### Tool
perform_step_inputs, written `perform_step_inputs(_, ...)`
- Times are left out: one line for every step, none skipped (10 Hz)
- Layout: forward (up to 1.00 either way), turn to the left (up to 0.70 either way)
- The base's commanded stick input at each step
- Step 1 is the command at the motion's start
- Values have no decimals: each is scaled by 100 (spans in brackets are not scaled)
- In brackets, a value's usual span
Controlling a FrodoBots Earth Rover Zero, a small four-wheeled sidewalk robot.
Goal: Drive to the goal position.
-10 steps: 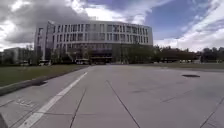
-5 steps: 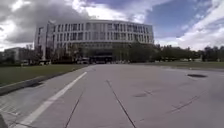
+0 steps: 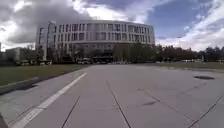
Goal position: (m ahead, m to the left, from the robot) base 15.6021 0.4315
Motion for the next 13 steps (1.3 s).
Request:
perform_step_inputs(70,1)
perform_step_inputs(70,1)
perform_step_inputs(70,13)
perform_step_inputs(70,36)
perform_step_inputs(70,36)
perform_step_inputs(70,36)
perform_step_inputs(70,36)
perform_step_inputs(70,1)
perform_step_inputs(70,1)
perform_step_inputs(70,1)
perform_step_inputs(70,1)
perform_step_inputs(70,1)
perform_step_inputs(70,1)
